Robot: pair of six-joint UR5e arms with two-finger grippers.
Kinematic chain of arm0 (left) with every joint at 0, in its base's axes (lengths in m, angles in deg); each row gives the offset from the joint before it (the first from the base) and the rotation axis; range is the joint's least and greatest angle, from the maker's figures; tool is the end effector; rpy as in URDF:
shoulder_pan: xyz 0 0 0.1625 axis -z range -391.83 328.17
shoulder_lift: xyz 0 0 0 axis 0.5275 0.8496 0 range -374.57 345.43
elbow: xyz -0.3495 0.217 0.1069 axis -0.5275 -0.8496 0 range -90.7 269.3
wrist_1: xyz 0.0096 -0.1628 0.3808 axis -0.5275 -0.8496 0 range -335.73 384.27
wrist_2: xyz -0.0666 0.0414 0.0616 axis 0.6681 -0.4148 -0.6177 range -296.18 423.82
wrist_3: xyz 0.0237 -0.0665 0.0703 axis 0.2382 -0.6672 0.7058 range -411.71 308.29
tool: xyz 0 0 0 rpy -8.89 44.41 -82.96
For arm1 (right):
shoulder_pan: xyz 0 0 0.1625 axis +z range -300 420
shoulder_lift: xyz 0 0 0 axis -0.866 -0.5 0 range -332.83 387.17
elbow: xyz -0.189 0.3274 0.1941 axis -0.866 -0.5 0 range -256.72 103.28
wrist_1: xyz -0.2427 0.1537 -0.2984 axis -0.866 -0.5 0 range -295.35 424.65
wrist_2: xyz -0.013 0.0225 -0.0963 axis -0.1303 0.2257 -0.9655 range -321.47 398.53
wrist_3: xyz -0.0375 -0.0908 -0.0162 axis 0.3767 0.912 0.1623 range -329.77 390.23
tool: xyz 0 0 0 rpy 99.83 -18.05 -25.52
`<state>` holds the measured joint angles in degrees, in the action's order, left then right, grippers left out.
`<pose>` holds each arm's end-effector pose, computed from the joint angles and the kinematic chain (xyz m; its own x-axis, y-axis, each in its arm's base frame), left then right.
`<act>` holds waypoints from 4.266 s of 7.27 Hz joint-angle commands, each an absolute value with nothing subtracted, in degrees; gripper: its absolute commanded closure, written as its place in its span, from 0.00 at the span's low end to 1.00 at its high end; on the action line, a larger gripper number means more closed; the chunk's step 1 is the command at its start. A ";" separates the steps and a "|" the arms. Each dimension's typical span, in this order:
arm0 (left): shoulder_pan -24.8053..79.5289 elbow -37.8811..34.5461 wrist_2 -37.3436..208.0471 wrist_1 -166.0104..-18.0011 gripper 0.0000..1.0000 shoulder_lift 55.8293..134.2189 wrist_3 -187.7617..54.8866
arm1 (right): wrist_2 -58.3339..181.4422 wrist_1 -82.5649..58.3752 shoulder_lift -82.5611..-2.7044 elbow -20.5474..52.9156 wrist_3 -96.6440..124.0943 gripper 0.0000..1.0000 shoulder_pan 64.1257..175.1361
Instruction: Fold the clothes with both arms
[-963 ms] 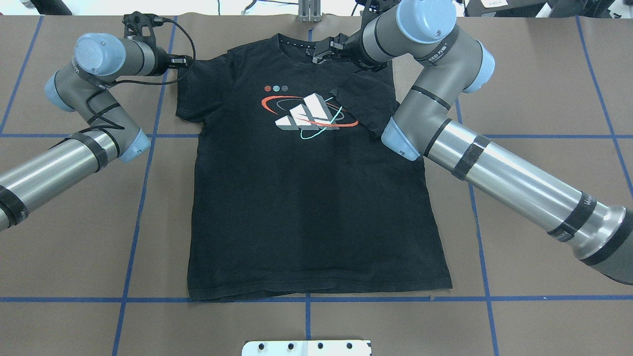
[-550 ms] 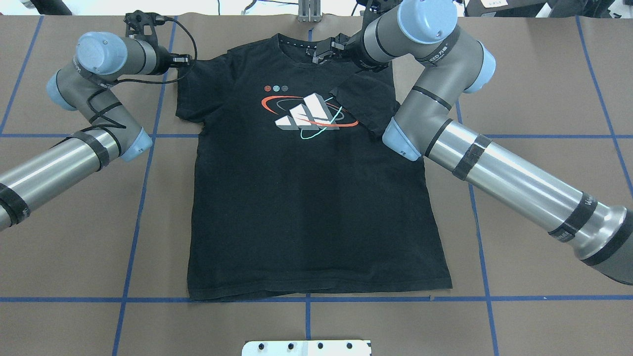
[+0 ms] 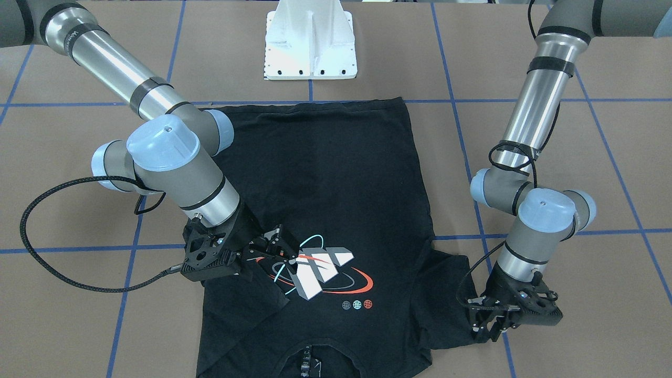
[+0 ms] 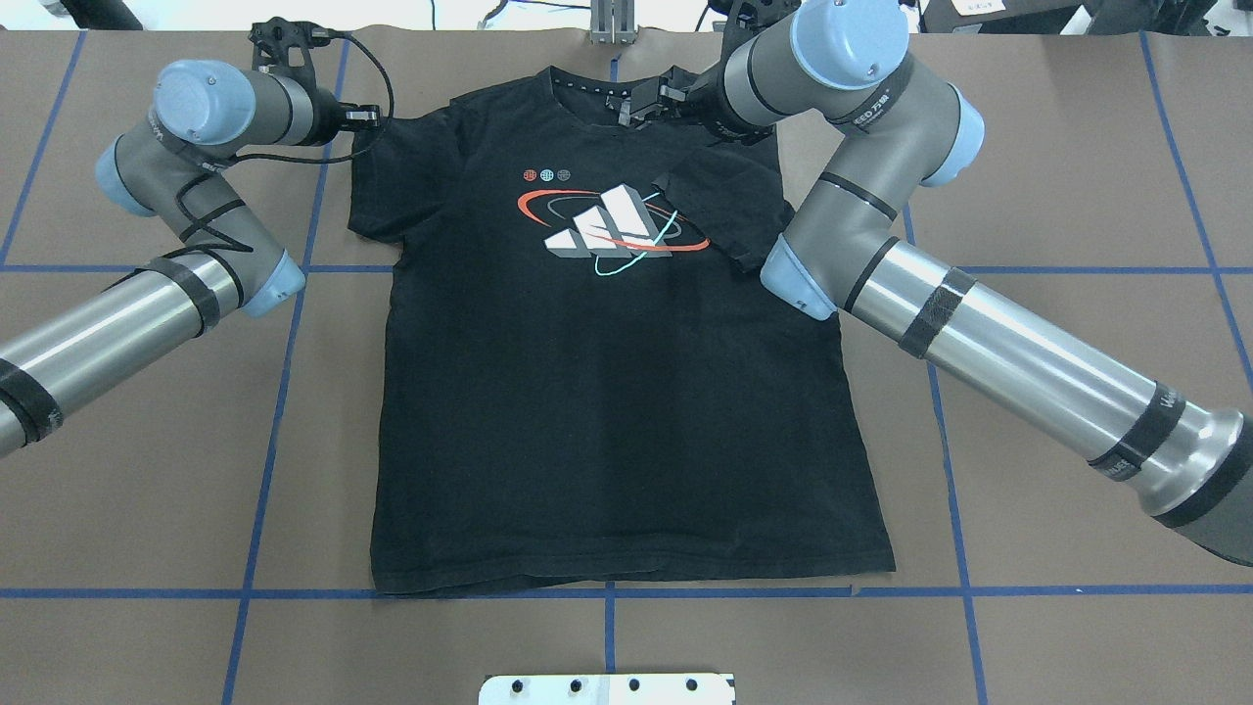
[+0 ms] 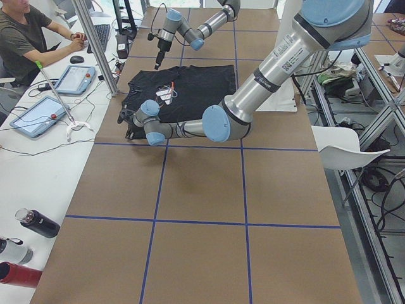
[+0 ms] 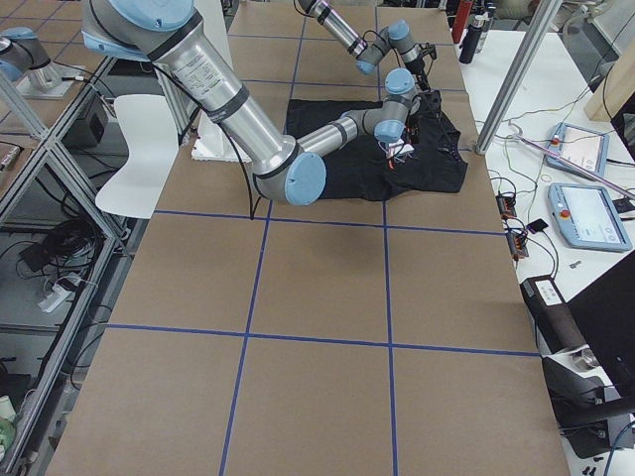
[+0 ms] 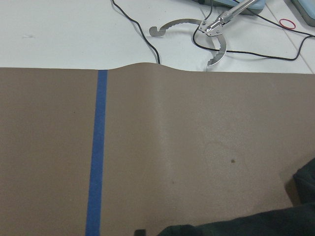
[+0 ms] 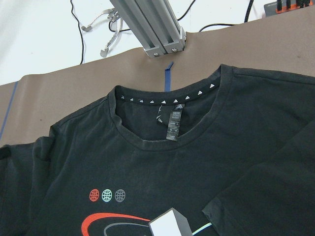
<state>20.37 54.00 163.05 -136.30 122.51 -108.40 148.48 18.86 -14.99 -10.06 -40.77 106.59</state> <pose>0.4179 -0.7300 0.4599 0.6130 0.0940 -0.7845 0.4258 0.7971 0.4282 -0.4743 -0.6460 0.2262 0.3872 -0.0361 0.9213 -0.3578 0.9150 0.1863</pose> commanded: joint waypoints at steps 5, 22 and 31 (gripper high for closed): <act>20.55 53.19 163.57 -136.57 1.00 122.63 -108.48 | 148.48 18.86 -15.01 -10.10 -40.61 0.00 106.85; 9.82 43.25 156.54 -128.74 0.01 131.51 -136.88 | 148.83 20.44 -17.91 -10.10 -40.53 0.00 108.08; 14.76 52.47 146.26 -130.24 0.01 133.25 -114.74 | 148.83 20.44 -17.91 -10.10 -40.52 0.00 107.99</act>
